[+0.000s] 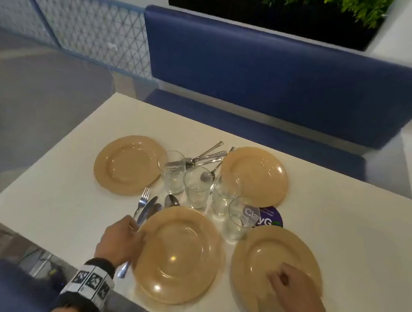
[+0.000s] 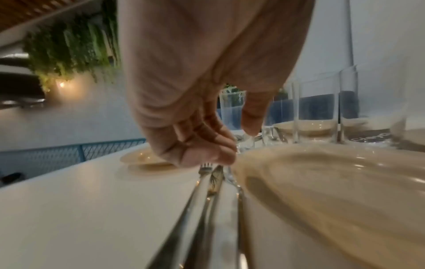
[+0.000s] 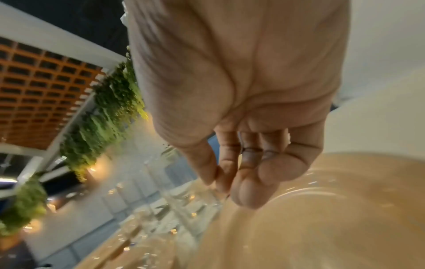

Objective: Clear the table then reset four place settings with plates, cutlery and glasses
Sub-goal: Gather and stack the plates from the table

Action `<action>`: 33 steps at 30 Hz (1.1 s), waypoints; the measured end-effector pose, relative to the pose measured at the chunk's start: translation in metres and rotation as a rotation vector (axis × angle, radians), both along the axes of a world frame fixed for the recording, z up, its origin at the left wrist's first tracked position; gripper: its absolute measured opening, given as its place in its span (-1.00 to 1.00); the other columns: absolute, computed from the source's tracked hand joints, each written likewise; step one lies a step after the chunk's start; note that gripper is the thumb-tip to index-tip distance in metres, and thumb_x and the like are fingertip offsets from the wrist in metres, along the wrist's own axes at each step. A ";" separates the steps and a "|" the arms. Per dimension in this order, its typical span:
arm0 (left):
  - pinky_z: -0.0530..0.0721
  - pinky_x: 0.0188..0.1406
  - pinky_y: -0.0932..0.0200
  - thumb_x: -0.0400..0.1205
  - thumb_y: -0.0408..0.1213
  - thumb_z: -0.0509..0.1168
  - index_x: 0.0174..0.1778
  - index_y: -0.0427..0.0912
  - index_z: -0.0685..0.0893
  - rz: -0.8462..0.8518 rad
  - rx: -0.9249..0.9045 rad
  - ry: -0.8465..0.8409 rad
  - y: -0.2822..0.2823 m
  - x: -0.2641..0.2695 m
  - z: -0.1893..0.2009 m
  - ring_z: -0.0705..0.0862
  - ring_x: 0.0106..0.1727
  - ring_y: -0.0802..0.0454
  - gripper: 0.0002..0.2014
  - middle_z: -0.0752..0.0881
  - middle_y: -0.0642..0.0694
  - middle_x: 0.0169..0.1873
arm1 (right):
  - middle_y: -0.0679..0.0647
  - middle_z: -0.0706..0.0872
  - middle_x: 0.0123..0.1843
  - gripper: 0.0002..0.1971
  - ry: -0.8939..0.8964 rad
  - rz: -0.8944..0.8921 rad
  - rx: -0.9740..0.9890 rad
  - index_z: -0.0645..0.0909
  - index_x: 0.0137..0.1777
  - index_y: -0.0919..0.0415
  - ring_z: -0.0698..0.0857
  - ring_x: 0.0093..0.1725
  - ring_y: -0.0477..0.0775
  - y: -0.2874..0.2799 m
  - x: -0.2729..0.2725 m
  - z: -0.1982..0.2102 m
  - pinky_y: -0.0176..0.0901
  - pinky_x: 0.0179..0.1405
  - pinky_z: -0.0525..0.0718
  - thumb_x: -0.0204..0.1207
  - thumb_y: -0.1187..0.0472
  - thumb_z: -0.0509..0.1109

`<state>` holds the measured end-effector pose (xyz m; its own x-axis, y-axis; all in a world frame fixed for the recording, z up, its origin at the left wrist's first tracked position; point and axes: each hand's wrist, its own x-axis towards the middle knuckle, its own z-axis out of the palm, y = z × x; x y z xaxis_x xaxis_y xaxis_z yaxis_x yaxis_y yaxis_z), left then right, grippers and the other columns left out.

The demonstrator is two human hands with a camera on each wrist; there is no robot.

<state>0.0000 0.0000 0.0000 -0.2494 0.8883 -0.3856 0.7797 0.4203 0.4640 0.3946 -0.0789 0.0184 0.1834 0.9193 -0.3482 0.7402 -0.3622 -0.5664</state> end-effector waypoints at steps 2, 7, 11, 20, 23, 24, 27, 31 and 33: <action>0.63 -0.17 0.10 0.47 0.05 0.53 -0.07 -0.01 0.55 0.020 -0.094 0.025 0.005 0.010 -0.001 0.69 -0.12 0.02 -0.66 0.69 0.02 -0.15 | 0.00 0.53 -0.48 -0.62 0.032 0.076 -0.030 0.39 -0.43 0.09 0.46 -0.43 -0.11 0.008 -0.010 0.004 -0.26 -0.34 0.43 0.58 0.09 0.42; 0.72 -0.07 0.00 0.50 -0.18 0.48 -0.13 -0.09 0.56 0.079 -0.163 0.077 0.004 0.017 -0.012 0.67 -0.17 0.00 -0.79 0.71 -0.08 -0.14 | -0.01 0.53 -0.48 -0.64 0.086 0.131 -0.052 0.39 -0.42 0.09 0.46 -0.43 -0.11 -0.002 -0.008 -0.004 -0.26 -0.35 0.43 0.55 0.06 0.42; 0.68 -0.19 0.03 0.39 0.00 0.60 -0.05 -0.10 0.48 0.080 -0.178 0.099 0.004 0.010 -0.011 0.67 -0.17 -0.02 -0.53 0.65 -0.08 -0.11 | -0.19 0.60 -0.48 -0.64 0.091 0.099 -0.064 0.41 -0.45 0.07 0.51 -0.43 -0.14 -0.017 0.004 -0.018 -0.29 -0.37 0.45 0.51 0.07 0.45; 0.70 -0.15 0.02 0.41 -0.03 0.61 0.01 -0.22 0.52 0.086 -0.168 0.051 -0.004 0.020 -0.013 0.70 -0.12 -0.06 -0.51 0.70 -0.11 -0.11 | -0.31 0.58 -0.51 -0.64 0.147 0.108 -0.033 0.41 -0.47 0.02 0.55 -0.41 -0.20 -0.023 -0.003 -0.024 -0.36 -0.36 0.44 0.50 0.11 0.45; 0.69 0.11 -0.10 0.32 0.11 0.61 0.29 -0.24 0.40 0.090 -0.225 0.104 -0.008 0.027 -0.015 0.67 0.17 -0.23 -0.20 0.57 -0.21 0.18 | -0.31 0.60 -0.49 -0.64 0.153 0.125 -0.024 0.41 -0.48 0.02 0.56 -0.38 -0.19 -0.021 -0.007 -0.027 -0.36 -0.34 0.45 0.49 0.12 0.45; 0.69 0.18 -0.16 0.36 0.07 0.60 0.35 -0.26 0.38 0.110 -0.219 0.118 -0.008 0.029 -0.016 0.66 0.21 -0.26 -0.19 0.54 -0.24 0.24 | -0.29 0.60 -0.49 -0.65 0.155 0.130 -0.021 0.42 -0.47 0.03 0.56 -0.38 -0.18 -0.020 -0.007 -0.029 -0.36 -0.34 0.46 0.48 0.12 0.45; 0.68 0.28 -0.14 0.42 0.01 0.60 0.44 -0.32 0.38 0.124 -0.205 0.125 -0.009 0.027 -0.022 0.66 0.25 -0.26 -0.19 0.51 -0.28 0.30 | -0.25 0.61 -0.50 -0.71 0.171 0.126 -0.037 0.49 -0.44 0.06 0.57 -0.39 -0.18 -0.018 -0.009 -0.030 -0.38 -0.33 0.48 0.48 0.12 0.45; 0.73 0.11 -0.05 0.41 -0.04 0.62 0.27 -0.32 0.52 0.136 -0.225 0.069 -0.010 0.021 -0.019 0.69 0.04 -0.17 -0.34 0.68 -0.22 0.08 | -0.23 0.60 -0.50 -0.71 0.173 0.126 -0.040 0.49 -0.43 0.06 0.56 -0.40 -0.17 -0.017 -0.009 -0.030 -0.37 -0.33 0.49 0.48 0.12 0.45; 0.69 -0.04 -0.01 0.45 -0.03 0.56 0.12 -0.30 0.56 0.104 -0.201 -0.002 -0.013 0.021 -0.002 0.66 -0.09 -0.12 -0.48 0.71 -0.18 -0.04 | -0.25 0.59 -0.50 -0.70 0.176 0.130 -0.043 0.48 -0.44 0.06 0.55 -0.39 -0.17 -0.017 -0.010 -0.028 -0.37 -0.34 0.47 0.49 0.13 0.44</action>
<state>0.0205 -0.0133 -0.0019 -0.3347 0.7628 -0.5533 0.7264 0.5829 0.3642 0.3846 -0.0959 -0.0097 -0.0027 0.9149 -0.4037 0.6736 -0.2967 -0.6769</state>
